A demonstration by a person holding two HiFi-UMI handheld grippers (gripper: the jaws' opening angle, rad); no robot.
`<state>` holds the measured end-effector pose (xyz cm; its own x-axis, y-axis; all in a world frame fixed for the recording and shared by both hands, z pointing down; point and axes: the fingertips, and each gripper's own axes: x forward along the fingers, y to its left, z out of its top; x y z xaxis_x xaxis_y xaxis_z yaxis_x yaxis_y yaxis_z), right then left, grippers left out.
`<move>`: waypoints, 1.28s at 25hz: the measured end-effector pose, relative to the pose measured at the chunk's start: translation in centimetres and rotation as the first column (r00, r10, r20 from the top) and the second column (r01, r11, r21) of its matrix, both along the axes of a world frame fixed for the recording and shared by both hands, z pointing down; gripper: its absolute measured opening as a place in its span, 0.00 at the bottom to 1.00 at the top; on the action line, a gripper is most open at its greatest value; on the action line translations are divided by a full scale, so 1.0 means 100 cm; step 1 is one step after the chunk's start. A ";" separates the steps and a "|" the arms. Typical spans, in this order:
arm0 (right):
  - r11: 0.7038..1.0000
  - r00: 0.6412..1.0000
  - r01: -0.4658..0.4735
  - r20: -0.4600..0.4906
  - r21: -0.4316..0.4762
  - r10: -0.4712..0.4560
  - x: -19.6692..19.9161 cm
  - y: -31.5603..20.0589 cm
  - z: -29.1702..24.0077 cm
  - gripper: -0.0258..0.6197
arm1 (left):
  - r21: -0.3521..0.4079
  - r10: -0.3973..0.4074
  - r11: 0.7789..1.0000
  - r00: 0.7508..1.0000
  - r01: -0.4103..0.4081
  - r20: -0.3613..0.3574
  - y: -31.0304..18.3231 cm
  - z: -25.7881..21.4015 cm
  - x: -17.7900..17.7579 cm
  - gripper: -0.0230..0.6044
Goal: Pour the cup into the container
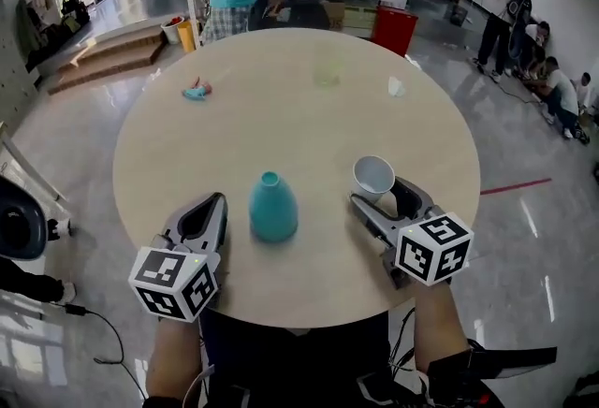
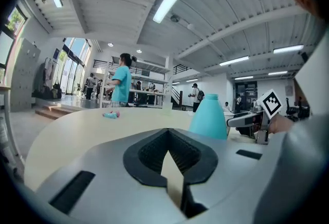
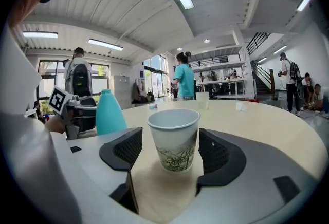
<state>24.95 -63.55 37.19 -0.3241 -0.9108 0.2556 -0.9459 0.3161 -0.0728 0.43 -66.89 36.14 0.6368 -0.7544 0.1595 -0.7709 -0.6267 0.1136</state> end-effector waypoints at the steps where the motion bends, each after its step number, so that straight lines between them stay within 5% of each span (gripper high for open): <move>1: 1.000 1.000 -0.001 -0.001 -0.005 0.001 0.000 -0.002 0.000 0.54 | 0.006 -0.002 1.000 1.000 0.002 0.010 0.001 0.000 -0.001 0.04; 14: 1.000 1.000 0.004 -0.010 -0.028 -0.005 0.000 -0.020 0.003 0.53 | 0.019 0.034 0.999 0.999 -0.035 0.032 -0.002 0.000 0.002 0.04; 22: 0.995 0.988 0.077 -0.136 0.060 -0.068 -0.019 -0.021 -0.029 0.52 | 0.018 0.082 0.996 0.996 -0.083 0.032 0.001 0.000 0.008 0.04; 32: 0.950 0.870 0.270 -0.461 0.155 -0.172 -0.085 -0.017 -0.093 0.52 | 0.010 0.138 0.990 0.990 -0.138 0.035 0.009 0.000 0.013 0.04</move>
